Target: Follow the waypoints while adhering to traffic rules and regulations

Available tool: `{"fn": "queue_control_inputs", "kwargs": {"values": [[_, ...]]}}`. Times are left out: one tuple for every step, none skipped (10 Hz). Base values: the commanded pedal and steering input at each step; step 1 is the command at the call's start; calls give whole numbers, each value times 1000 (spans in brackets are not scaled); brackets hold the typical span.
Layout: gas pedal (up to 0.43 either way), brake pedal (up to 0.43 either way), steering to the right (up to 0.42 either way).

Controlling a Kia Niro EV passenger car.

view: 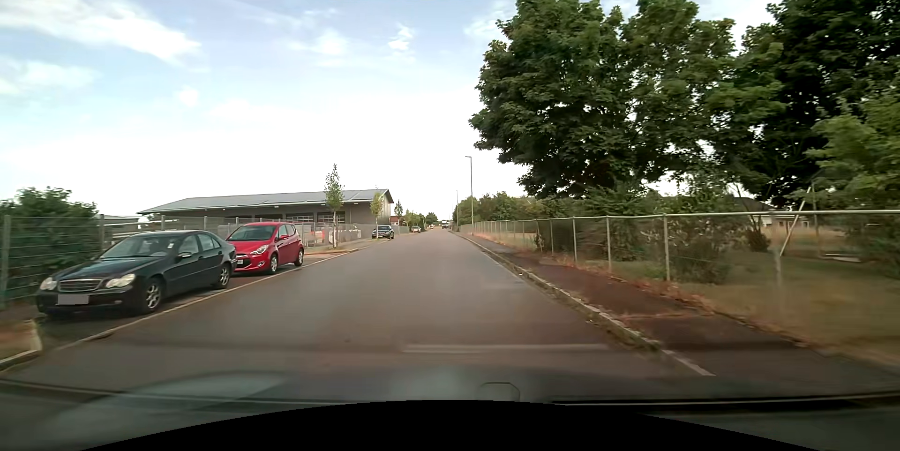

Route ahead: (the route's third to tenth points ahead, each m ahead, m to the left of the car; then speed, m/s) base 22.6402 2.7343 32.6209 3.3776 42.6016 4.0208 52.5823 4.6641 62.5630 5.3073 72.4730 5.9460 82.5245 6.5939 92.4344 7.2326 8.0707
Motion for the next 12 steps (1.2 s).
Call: {"fn": "queue_control_inputs", "kwargs": {"values": [[138, 0, -28], [138, 0, -28], [138, 0, -28], [138, 0, -28], [138, 0, -28], [138, 0, -27], [138, 0, -26], [138, 0, -25], [138, 0, -23], [138, 0, -20], [138, 0, -17], [138, 0, -10]]}}
